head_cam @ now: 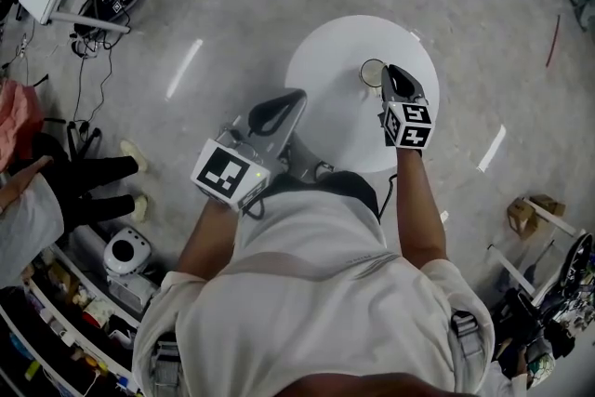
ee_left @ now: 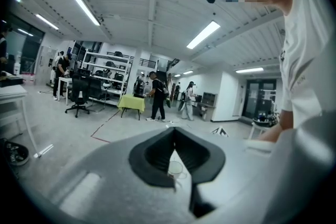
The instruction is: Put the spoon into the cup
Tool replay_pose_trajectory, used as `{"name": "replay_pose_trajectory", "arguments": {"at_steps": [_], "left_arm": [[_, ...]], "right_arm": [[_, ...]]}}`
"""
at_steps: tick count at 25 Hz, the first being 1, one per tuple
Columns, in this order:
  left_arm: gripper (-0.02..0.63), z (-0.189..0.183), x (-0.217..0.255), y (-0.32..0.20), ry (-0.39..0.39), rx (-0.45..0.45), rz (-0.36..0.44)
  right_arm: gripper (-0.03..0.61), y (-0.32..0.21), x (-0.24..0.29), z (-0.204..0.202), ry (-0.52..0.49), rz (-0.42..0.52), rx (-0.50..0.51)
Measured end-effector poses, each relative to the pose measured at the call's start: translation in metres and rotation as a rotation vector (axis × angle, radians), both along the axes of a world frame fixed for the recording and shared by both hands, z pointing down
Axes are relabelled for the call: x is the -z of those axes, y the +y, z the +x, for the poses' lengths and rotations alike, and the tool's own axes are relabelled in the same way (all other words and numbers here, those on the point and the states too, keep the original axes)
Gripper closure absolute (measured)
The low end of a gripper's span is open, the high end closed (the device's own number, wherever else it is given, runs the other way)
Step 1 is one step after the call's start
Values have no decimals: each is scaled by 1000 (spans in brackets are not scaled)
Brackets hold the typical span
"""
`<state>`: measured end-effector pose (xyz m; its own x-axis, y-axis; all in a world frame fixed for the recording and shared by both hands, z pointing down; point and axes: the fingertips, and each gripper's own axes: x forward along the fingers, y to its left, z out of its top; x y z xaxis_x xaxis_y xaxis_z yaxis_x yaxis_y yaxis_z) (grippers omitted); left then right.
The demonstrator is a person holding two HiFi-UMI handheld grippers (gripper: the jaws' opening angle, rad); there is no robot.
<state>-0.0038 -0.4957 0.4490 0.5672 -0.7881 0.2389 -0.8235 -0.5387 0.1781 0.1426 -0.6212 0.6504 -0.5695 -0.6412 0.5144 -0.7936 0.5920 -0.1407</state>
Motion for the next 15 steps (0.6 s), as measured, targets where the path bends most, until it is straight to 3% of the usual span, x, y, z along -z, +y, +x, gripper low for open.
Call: {"name": "replay_pose_trajectory", "arguments": {"at_steps": [6,15], "left_arm": [[614,3,18,1,2,-37,37],[614,20,65,8,20,-161,148]], "right_arm": [[564,7,65,13,-55,104,-47],[574,63,166,19,-110,230,-71]]}}
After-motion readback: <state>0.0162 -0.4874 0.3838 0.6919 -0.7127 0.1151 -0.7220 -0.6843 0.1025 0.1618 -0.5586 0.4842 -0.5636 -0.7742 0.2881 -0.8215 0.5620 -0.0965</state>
